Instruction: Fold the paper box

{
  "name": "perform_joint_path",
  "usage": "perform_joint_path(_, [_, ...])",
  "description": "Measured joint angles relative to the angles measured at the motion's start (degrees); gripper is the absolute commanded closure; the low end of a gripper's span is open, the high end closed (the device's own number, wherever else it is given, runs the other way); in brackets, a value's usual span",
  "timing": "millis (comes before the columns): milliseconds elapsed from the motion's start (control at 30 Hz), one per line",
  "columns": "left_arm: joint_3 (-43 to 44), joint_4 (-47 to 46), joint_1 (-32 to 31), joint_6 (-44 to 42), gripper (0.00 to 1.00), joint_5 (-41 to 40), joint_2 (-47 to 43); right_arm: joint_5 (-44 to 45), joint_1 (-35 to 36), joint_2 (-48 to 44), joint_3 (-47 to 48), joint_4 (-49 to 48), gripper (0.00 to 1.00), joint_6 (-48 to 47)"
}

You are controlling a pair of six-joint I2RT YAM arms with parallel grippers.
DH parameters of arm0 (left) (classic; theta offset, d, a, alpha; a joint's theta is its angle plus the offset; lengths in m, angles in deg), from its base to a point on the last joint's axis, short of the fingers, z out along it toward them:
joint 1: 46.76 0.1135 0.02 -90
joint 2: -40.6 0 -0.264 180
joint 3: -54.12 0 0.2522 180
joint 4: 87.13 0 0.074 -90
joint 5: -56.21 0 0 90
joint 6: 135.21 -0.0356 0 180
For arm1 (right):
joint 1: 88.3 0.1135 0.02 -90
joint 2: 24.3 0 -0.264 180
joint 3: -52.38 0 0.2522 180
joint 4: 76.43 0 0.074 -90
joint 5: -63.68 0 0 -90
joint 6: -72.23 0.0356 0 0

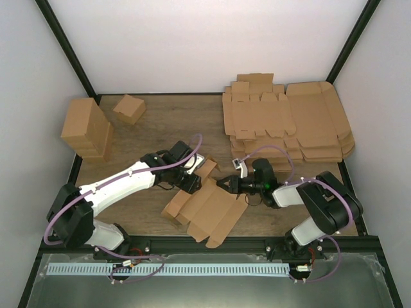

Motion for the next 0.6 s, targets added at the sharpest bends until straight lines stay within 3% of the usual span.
perform_joint_path(600, [2.25, 2.4, -7.82, 1.97, 0.51, -9.97, 3.96, -1.36, 0.0, 4.48, 0.59, 0.42, 0.72, -0.79])
